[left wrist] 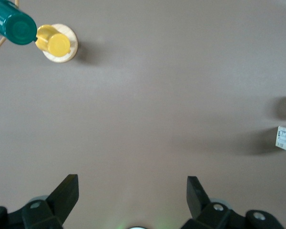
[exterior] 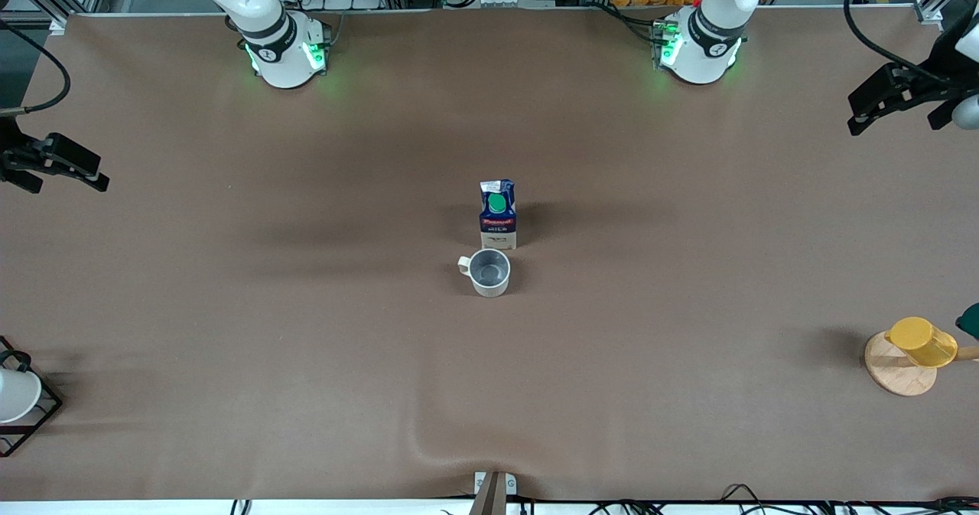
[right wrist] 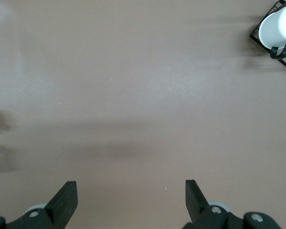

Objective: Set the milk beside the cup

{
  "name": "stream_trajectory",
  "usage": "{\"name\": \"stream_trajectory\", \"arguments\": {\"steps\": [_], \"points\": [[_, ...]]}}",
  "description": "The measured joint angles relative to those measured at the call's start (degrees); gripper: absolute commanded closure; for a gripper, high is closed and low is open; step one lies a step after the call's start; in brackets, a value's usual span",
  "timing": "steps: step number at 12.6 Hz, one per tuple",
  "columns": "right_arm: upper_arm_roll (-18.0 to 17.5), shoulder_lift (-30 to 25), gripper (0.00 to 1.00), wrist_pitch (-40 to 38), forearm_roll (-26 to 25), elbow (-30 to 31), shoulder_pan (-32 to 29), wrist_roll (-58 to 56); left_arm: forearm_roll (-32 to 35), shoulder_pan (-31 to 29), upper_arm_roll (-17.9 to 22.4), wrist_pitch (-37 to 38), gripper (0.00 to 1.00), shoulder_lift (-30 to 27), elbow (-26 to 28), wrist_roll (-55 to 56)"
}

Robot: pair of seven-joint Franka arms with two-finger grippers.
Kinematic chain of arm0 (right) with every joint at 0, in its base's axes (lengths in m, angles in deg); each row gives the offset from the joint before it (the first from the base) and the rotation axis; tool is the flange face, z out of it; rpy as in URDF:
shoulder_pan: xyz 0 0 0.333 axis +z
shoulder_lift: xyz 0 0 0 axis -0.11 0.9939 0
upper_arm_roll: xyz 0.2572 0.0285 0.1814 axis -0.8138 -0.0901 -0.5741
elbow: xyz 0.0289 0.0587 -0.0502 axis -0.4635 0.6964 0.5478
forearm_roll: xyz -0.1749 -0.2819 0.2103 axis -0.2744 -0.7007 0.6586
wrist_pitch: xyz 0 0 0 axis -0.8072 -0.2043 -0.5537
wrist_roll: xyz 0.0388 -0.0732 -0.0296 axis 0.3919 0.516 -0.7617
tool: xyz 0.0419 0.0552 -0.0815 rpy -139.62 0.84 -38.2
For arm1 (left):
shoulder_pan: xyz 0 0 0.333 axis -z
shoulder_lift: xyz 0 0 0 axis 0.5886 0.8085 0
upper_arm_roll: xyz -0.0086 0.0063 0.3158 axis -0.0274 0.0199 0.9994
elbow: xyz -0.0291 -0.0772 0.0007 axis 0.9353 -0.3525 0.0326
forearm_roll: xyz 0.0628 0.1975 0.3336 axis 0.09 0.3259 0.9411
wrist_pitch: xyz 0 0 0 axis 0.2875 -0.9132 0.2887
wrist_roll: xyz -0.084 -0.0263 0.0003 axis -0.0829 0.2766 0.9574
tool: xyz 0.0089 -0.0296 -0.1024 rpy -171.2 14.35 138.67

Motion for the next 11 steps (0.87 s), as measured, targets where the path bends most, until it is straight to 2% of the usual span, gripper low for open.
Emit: {"name": "stream_trajectory", "arguments": {"steps": [5, 11], "points": [[0.15, 0.00, 0.00, -0.45, 0.00, -0.01, -0.01, 0.02, -1.26, 0.45, 2.32, 0.31, 0.00, -0.30, -1.04, -1.05], [0.15, 0.00, 0.00, -0.54, 0.00, -0.01, -0.01, 0.02, -1.61, 0.49, 3.10, 1.66, 0.00, -0.31, -1.08, -1.05]]}}
